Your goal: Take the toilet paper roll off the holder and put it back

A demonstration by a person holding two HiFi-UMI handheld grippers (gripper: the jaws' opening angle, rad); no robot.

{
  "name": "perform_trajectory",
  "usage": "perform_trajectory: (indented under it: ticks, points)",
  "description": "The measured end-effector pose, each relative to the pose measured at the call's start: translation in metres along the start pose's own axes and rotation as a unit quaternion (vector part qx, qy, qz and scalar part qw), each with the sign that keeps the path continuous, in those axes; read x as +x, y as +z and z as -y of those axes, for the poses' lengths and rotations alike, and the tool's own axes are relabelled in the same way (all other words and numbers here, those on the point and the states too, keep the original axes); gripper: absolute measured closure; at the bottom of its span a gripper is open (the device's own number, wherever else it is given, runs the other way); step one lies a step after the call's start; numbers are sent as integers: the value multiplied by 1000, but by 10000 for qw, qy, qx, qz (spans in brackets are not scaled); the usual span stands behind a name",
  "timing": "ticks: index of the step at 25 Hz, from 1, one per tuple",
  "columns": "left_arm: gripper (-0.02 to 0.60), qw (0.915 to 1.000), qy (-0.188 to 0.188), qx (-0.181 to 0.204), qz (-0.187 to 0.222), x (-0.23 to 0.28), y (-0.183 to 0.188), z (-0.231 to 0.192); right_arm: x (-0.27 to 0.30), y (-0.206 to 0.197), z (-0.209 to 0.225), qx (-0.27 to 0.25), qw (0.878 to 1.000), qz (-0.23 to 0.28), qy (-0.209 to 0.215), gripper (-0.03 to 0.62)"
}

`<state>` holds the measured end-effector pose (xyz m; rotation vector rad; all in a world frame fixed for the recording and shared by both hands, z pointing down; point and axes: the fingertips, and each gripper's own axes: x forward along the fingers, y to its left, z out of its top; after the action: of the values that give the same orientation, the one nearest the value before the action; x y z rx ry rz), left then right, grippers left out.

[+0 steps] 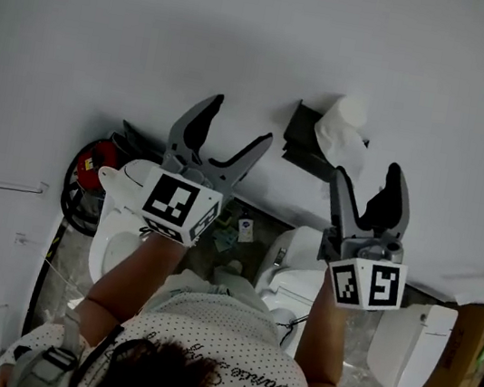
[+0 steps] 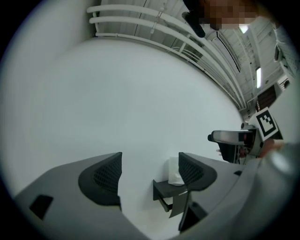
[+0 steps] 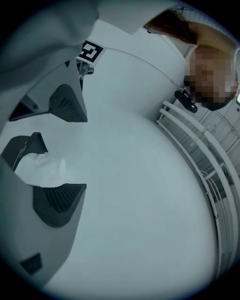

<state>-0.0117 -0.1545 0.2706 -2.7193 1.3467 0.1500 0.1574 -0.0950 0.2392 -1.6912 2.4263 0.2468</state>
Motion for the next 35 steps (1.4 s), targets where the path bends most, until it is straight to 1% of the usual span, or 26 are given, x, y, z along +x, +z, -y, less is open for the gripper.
perform_trajectory:
  ticks: [2, 6, 9, 13, 14, 16, 17, 18, 20, 22, 29, 32, 35]
  points:
    - [218, 10000, 19, 26, -48, 14, -4, 1, 8, -4, 12, -6, 10000, -21, 39, 194]
    - [204, 9997, -75, 9, -224, 37, -14, 5, 18, -11, 32, 31, 10000, -68, -20, 183]
    - [192, 9994, -183, -53, -305, 51, -20, 0, 27, -17, 33, 81, 9999, -78, -1, 174]
    - [179, 9986, -336, -128, -395, 67, -28, -9, 38, -29, 38, 228, 9995, -176, -125, 172]
    - [179, 9982, -392, -146, -436, 72, -32, -12, 42, -34, 38, 266, 9993, -257, -110, 172]
    - [179, 9973, -492, -172, -508, 84, -40, -22, 57, -52, 36, 238, 9980, -576, 56, 175]
    - [179, 9970, -524, -188, -534, 91, -44, -27, 66, -60, 34, 210, 9970, -739, 135, 196]
    - [179, 9968, -547, -210, -548, 96, -46, -32, 74, -66, 34, 196, 9961, -848, 160, 198]
    - [179, 9967, -572, -230, -530, 99, -47, -37, 80, -71, 35, 203, 9955, -924, 76, 192]
    - [179, 9968, -592, -213, -502, 98, -46, -36, 79, -72, 38, 248, 9951, -955, -15, 167]
    - [179, 9961, -664, -191, -549, 99, -48, -32, 81, -84, 45, 392, 9915, -1236, -35, 146]
    - [179, 9960, -673, -170, -571, 101, -50, -34, 83, -87, 44, 348, 9904, -1336, 30, 146]
    - [179, 9961, -660, -170, -568, 101, -49, -35, 83, -91, 41, 326, 9872, -1550, 195, 146]
